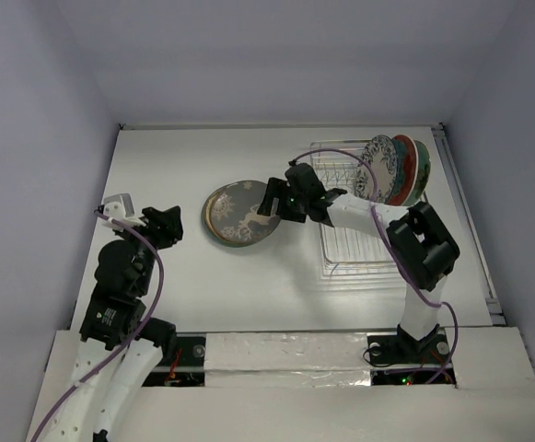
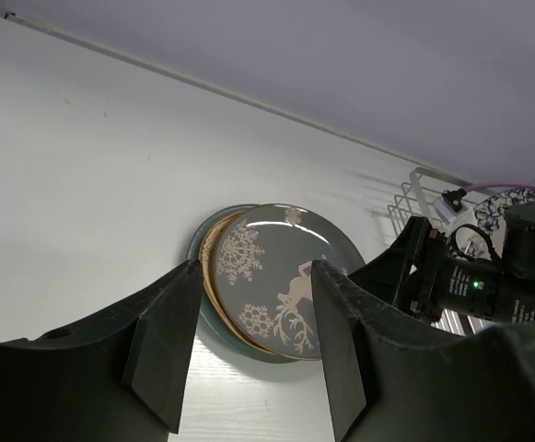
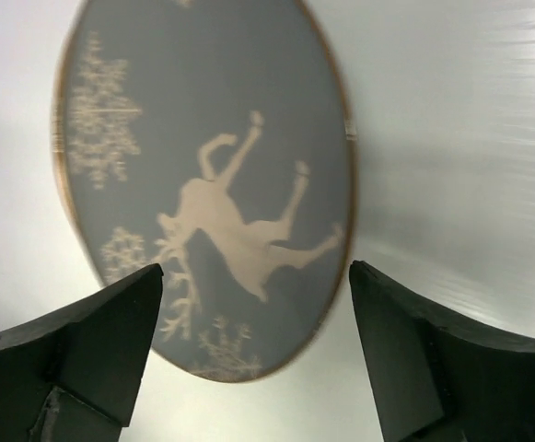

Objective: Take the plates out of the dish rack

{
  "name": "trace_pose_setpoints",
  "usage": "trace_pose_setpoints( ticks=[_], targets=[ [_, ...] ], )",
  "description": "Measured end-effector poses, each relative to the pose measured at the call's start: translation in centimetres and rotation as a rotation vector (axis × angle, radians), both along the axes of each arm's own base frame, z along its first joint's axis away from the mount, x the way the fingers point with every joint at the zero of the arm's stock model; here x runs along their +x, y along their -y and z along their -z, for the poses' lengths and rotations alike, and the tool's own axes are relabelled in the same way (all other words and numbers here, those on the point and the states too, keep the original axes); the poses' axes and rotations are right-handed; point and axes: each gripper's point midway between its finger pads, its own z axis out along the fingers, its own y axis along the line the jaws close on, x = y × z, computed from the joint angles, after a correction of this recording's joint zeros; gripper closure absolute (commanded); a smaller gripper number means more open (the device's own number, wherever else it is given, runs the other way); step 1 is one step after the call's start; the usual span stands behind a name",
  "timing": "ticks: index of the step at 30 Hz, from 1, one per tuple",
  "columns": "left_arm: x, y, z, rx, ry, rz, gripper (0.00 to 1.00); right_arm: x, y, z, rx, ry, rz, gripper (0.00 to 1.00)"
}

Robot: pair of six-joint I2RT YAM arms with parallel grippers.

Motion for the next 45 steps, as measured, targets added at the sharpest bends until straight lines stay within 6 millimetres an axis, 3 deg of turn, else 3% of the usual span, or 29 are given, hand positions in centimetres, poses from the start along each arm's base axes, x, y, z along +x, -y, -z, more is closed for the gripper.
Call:
trace_pose_setpoints(
  ticks=[6,9,11,13,16,17,18,20,21,23,25,27,29,34,40,42,45],
  targets=[
    [-0.2,-0.1,-0.3,-0.004,0.012,0.0,0.53,0.2,2.3,0.0,-0.181,0.013,-0.023,0.12],
    [-0.3,-0.1,-0.4,-0.005,0.016,0.0,0.53,-0.1,3.4,0.2,-0.241,0.011,-0.025,0.22],
    [-0.3,-0.1,-0.4,-0.006,0.019,0.0,0.53,-0.5,4.3,-0.5,-0.276,0.023,-0.028,0.64],
    [-0.4,-0.1,-0.5,-0.007,0.022,0.0,0.53,-0.8,5.7,-3.2,-0.299,0.07,-0.004,1.0],
    [-0.4,-0.1,-0.6,-0.008,0.025,0.0,0.56,-0.7,8.2,-10.3,-0.279,0.219,0.071,1.0],
    [-0.5,-0.1,-0.6,-0.009,0.026,0.0,0.62,-0.7,9.7,-13.6,-0.257,0.287,0.111,1.0],
    [-0.5,-0.1,-0.6,-0.011,0.027,0.0,0.75,-0.4,11.4,-16.3,-0.242,0.341,0.157,1.0],
    [-0.6,-0.2,-0.8,-0.016,0.032,-0.001,0.86,0.4,16.3,-21.0,-0.238,0.435,0.285,0.99],
    [-0.6,-0.2,-0.9,-0.014,0.037,-0.001,0.94,0.9,18.9,-22.6,-0.252,0.468,0.358,0.93],
    [-0.8,-0.3,-1.0,-0.017,0.045,-0.001,0.97,1.5,24.1,-24.1,-0.307,0.494,0.495,0.52],
    [-0.9,-0.3,-1.1,-0.018,0.049,-0.001,0.97,1.7,28.8,-23.6,-0.398,0.464,0.601,0.32],
    [-0.9,-0.3,-1.1,-0.019,0.05,-0.001,0.86,1.6,31.4,-22.1,-0.474,0.414,0.635,0.31],
    [-0.9,-0.3,-1.2,-0.018,0.051,-0.001,0.78,1.6,32.9,-20.7,-0.528,0.364,0.638,0.37],
    [-1.1,-0.2,-1.3,-0.024,0.058,0.007,0.66,2.7,33.8,-17.4,-0.604,0.274,0.587,0.48],
    [-1.2,0.1,-1.4,-0.026,0.063,0.019,0.62,5.3,34.2,-12.7,-0.666,0.157,0.528,0.58],
    [-1.2,0.1,-1.4,-0.026,0.063,0.018,0.62,5.9,34.4,-11.4,-0.689,0.124,0.516,0.64],
    [-1.3,0.2,-1.4,-0.026,0.062,0.025,0.61,6.4,34.6,-10.6,-0.725,0.099,0.496,0.87]
  ],
)
